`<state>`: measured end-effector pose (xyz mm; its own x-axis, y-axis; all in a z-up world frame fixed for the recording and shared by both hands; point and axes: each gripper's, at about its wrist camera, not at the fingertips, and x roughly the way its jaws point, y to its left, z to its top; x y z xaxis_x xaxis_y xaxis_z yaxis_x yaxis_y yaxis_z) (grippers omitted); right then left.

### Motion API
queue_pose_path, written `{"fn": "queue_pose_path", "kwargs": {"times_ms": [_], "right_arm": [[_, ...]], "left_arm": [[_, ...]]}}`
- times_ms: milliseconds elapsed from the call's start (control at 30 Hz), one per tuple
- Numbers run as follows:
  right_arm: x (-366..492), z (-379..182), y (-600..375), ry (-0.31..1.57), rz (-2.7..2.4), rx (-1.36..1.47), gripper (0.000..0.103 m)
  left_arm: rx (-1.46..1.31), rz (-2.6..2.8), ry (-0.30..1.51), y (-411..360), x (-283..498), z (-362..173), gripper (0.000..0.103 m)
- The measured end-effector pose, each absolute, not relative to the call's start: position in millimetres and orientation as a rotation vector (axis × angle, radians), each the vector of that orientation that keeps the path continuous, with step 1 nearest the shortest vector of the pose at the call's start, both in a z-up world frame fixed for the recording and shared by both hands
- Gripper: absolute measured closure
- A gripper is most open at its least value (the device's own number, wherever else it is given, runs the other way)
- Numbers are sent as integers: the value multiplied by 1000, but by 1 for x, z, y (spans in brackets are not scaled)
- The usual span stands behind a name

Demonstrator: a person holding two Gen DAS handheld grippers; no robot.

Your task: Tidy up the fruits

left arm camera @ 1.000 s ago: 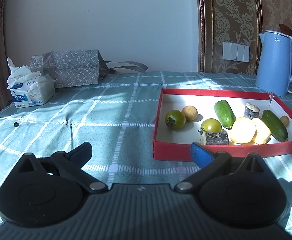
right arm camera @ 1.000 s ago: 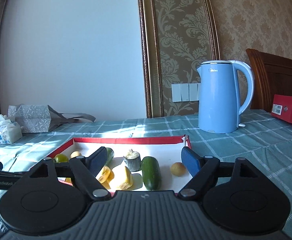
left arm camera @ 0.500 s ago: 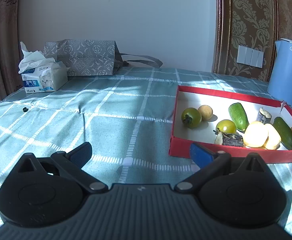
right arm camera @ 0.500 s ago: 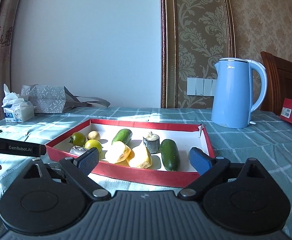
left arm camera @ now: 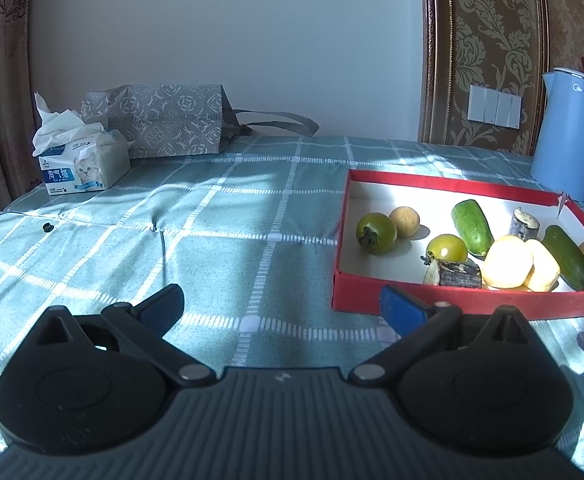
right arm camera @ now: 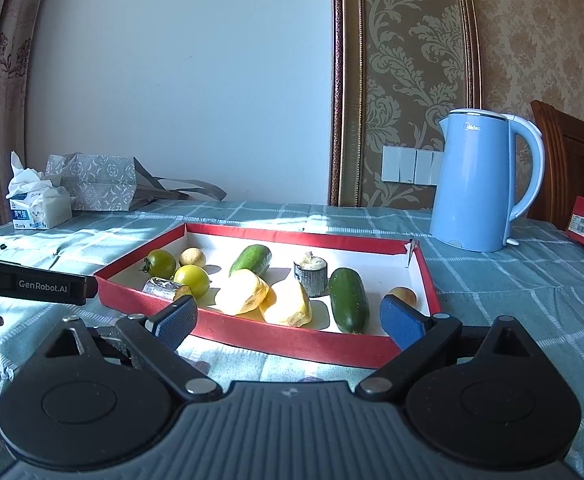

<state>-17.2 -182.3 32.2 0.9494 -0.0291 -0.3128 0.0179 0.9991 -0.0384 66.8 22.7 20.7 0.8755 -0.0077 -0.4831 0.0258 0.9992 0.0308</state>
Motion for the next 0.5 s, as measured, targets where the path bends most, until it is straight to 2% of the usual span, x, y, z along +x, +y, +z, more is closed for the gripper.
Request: {"fn": "queue_pose_path", "kwargs": {"times_ms": [500], "right_arm": [[-12,31,-189,352,-19,10,4]], "left_arm": [[50,-25,515,21,68,18,0]]}}
